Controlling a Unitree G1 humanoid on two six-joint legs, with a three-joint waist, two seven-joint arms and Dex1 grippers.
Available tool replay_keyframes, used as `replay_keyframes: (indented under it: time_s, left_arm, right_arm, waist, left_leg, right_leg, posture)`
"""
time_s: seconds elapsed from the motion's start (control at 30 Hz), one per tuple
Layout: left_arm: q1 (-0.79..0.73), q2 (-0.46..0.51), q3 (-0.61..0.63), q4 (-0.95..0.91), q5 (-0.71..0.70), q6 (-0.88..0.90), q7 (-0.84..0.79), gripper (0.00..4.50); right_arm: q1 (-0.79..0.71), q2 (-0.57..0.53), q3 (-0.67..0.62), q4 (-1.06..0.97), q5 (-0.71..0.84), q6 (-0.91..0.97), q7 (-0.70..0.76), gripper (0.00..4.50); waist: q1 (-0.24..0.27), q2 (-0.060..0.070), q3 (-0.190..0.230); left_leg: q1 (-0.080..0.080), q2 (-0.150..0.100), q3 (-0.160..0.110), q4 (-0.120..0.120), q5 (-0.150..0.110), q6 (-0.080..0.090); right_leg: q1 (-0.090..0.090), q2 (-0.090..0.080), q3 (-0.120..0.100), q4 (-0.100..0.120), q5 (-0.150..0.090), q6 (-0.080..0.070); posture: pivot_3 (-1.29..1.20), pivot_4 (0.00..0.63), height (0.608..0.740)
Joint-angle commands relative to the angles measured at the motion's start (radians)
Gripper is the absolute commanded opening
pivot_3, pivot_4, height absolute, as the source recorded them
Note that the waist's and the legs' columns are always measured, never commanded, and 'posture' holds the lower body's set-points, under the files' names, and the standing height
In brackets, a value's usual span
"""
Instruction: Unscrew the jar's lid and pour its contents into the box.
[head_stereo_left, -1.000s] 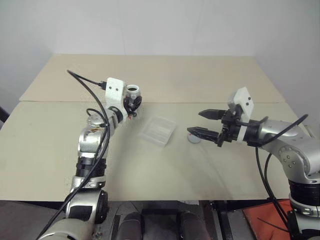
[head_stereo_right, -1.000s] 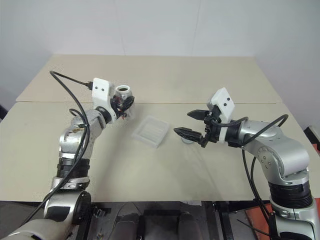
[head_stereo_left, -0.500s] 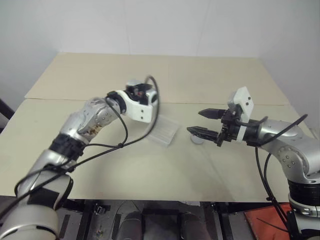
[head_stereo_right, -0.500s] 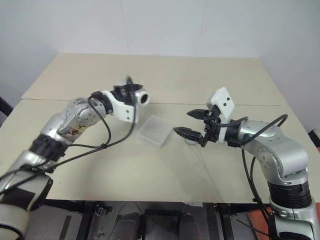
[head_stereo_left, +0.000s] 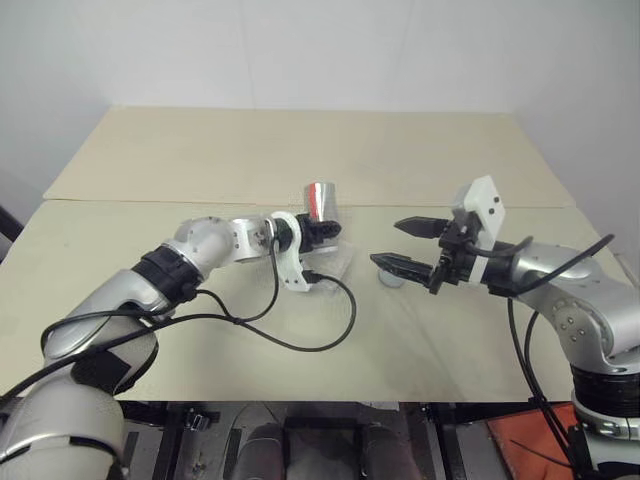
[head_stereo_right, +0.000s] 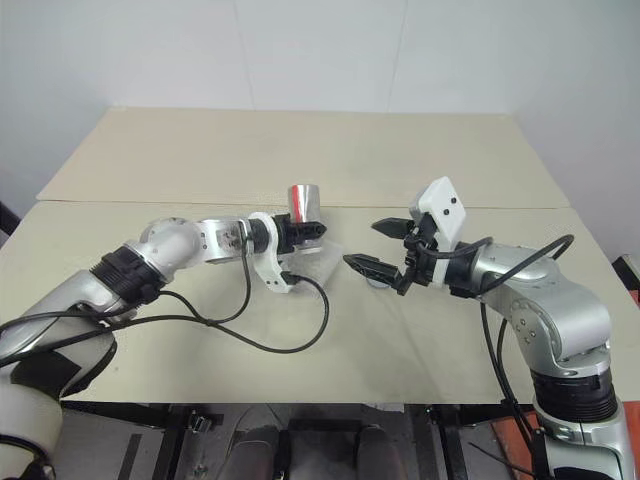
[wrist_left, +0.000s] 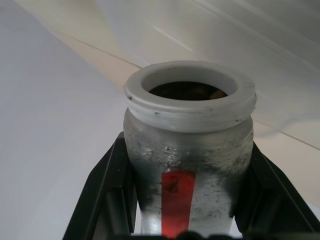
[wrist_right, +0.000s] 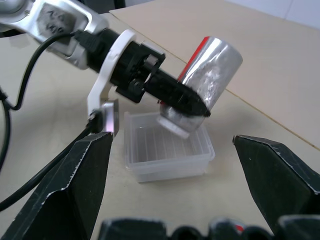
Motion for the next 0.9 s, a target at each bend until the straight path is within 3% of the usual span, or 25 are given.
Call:
replay_keyframes:
  time_s: [0.03,0.6,0.77,0.9]
  left_arm:
    - [0.008,0.01,0.019,-0.038,0.012,0.016,0.007,2.03]
    - [0.036,0.027,0.154,-0.042,-0.057,0.112,0.023,2.03]
    - [0.092,0.017,0.091,-0.062,0.019,0.108,0.072,2.03]
    - [0.124,-0.007,0.161,-0.091,-0.069,0.124,0.03,2.03]
  right_arm:
    - [-0.007,0.004,-0.03,-0.038,0.023,-0.013,-0.01,4.46]
    - [-0.016,0.004,-0.015,-0.023,0.014,-0.024,0.015,4.46]
    - [-0.037,0.011,0.001,-0.014,0.012,-0.021,0.022,4.46]
    - [-0.036,0.005,-0.012,-0.021,0.017,-0.013,0.023,4.46]
  waist:
    - [0.0,0.0,0.0]
    - [0.0,0.0,0.0]
    - [0.001,0.0,0.0]
    - [0.001,0.0,0.0]
  left_leg:
    - [0.0,0.0,0.0,0.0,0.0,0.0]
    - [0.0,0.0,0.0,0.0,0.0,0.0]
    - [0.0,0.0,0.0,0.0,0.0,0.0]
    - [0.0,0.0,0.0,0.0,0.0,0.0]
  right_leg:
    - [0.0,0.0,0.0,0.0,0.0,0.0]
    - [0.0,0.0,0.0,0.001,0.0,0.0]
    - [0.0,0.0,0.0,0.001,0.0,0.0]
    - [0.0,0.0,0.0,0.002,0.0,0.0]
  posture:
    - [0.0,0.15,0.74]
    - [0.0,0.15,0.74]
    - [0.0,0.15,0.74]
    - [0.0,0.15,0.74]
